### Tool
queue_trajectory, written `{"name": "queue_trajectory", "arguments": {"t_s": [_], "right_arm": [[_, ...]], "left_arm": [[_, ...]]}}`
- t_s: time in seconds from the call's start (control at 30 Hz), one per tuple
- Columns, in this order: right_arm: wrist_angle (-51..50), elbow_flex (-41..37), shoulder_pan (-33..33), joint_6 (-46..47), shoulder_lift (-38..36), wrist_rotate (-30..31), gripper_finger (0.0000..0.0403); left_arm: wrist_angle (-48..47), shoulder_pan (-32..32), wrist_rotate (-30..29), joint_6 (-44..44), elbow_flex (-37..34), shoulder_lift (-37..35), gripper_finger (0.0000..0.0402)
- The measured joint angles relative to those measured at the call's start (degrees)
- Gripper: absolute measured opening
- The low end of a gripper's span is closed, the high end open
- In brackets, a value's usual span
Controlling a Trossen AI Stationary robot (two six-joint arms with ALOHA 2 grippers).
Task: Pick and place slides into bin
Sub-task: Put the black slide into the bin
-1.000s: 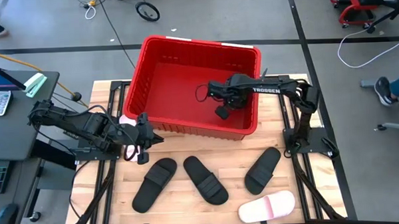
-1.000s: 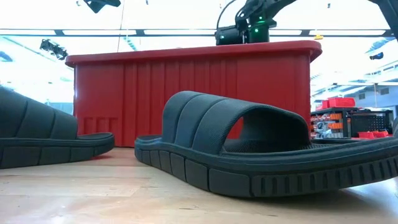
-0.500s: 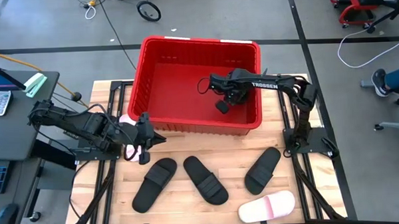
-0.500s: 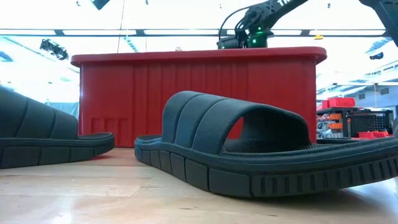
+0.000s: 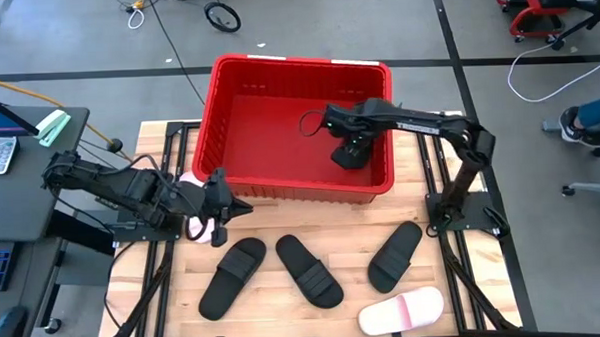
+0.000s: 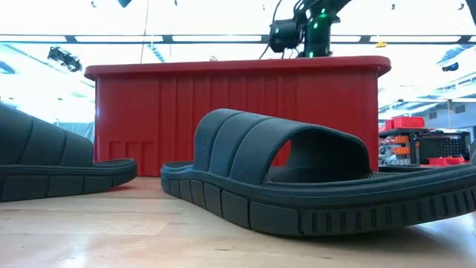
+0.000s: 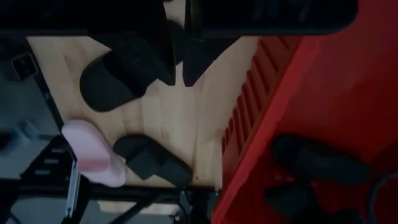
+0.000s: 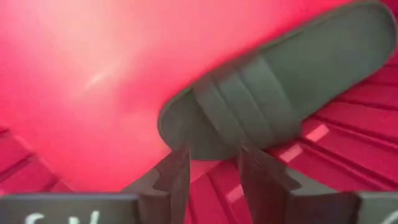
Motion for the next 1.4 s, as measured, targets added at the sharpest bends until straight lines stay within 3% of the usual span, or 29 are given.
{"name": "queue_trajectory", "arguments": {"t_s": [0.33,0.47,0.6,0.73,0.87,1.07,1.4], "right_arm": [[1.73,0.0,3.71,2.63,-14.13,-0.13,0.0137],[6.87,0.0,8.36,3.2,-18.8,-0.45,0.0137],[13.23,0.0,15.14,0.28,-21.23,-0.44,0.0137],[17.96,0.0,22.16,-4.15,-21.39,-0.5,0.0137],[19.06,0.0,27.41,-5.73,-20.25,-0.38,0.0137],[19.17,0.0,32.16,-5.83,-17.18,-0.15,0.0137],[19.19,0.0,33.88,-4.44,-12.74,-0.06,0.0137]], "left_arm": [[0.01,2.57,0.4,-0.47,0.0,-0.02,0.0043],[-5.85,2.26,5.48,-3.25,0.0,0.02,0.0067],[-15.8,-0.01,9.16,-12.91,0.01,1.08,0.0101],[-21.66,-3.83,15.15,-21.98,-0.72,4.31,0.0129],[-20.04,-8.27,19.59,-25.96,-2.39,9.16,0.0147],[-18.76,-15.07,19.74,-27.95,-3.17,18.97,0.0158],[-14.26,-20.6,16.81,-38.26,-3.01,30.42,0.0151]]}}
